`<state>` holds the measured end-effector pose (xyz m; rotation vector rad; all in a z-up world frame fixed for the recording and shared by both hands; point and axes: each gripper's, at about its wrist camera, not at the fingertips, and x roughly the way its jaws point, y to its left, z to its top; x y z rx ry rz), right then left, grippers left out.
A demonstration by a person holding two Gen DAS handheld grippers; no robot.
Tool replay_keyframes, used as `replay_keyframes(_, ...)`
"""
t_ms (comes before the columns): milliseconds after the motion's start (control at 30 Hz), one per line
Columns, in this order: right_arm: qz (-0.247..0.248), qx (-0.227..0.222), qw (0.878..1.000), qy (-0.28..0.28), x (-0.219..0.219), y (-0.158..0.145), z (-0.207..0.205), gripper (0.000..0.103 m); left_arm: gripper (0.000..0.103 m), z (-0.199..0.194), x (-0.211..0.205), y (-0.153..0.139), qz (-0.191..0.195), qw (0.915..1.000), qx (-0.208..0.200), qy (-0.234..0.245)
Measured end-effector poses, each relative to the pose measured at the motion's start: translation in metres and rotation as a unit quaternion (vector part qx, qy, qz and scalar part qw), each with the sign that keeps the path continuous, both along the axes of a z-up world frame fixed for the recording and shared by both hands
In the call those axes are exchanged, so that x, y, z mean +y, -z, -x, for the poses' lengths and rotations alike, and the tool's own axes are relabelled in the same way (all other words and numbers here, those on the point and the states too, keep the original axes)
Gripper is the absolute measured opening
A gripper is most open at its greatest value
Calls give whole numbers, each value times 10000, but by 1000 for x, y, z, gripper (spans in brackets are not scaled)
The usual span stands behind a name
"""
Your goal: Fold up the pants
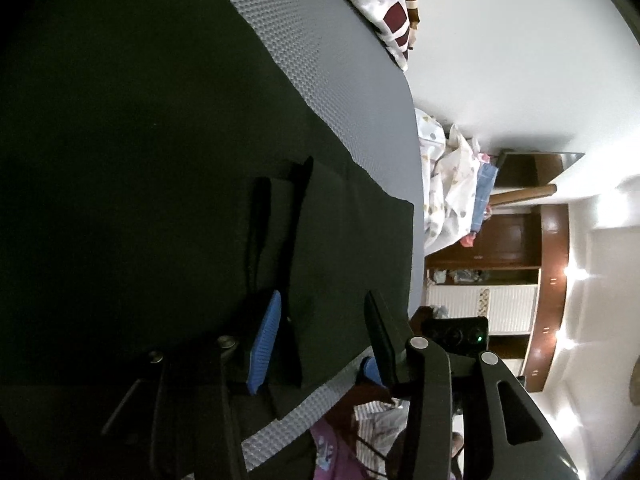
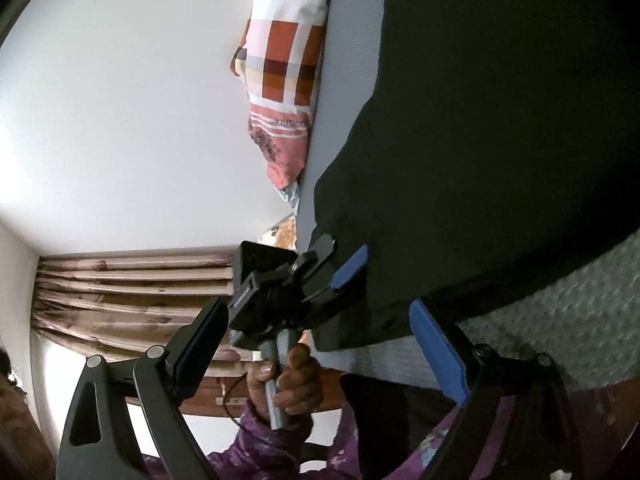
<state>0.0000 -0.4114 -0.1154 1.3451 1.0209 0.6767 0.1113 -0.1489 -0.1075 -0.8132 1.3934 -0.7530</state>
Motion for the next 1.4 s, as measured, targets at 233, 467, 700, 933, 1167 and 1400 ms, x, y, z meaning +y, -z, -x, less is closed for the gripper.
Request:
replay_keyframes(233,570,546,9963,345,-1,0,-5,88,45,-1,3,3,205,9998,32,-48)
replay_keyframes(467,965,1163,9838,965,-4,-7,1,86,45,0,2,1,243,9997,-69,-26)
replay_keyframes(700,473,1379,9831,1109,6,7,-4,90,45,-3,0,2,291,9996,-67,-5)
replay_keyframes(933,593,1268,9817,1292,12,5,-7,92,44,-4,0,4,318,9995,-75,3)
replay_keyframes(1167,940,1350,9765,1391,21,-1,-16,92,43,-4,2,5,353,9994,-44,-29)
replay_keyframes(1400,1144,1678,9684,1449,19,7,-17,49,41,-5,4,6,394,9992,-15,-62)
